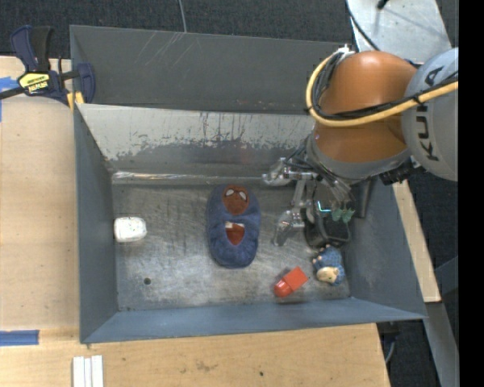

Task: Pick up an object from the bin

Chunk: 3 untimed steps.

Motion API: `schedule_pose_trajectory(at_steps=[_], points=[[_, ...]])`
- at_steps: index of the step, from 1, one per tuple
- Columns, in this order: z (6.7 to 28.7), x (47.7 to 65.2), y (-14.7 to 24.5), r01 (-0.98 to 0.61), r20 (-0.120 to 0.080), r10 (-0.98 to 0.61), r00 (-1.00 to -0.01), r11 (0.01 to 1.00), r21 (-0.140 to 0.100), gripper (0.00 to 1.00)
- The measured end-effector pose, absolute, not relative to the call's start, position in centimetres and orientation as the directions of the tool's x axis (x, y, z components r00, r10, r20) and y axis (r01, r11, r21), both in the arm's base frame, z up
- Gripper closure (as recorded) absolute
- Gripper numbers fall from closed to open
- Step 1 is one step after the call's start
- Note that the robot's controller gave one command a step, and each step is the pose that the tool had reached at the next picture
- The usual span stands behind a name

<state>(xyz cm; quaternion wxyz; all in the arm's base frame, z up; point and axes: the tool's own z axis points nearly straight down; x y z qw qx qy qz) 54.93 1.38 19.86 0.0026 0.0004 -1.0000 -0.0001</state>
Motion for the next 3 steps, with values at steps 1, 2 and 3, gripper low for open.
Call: schedule_pose_trajectory(at_steps=[1, 2, 3], points=[[9.6, 56.8, 3.5, -0.134, -0.005, -0.134, -0.991, 0.991, -0.001, 0.0], [10.1, 57.0, 3.5, -0.133, -0.012, -0.133, -0.991, 0.991, 0.0, 1.0], [33.8, 56.1, 5.8, -0.471, -0.012, -0.471, -0.882, 0.882, -0.004, 1.0]])
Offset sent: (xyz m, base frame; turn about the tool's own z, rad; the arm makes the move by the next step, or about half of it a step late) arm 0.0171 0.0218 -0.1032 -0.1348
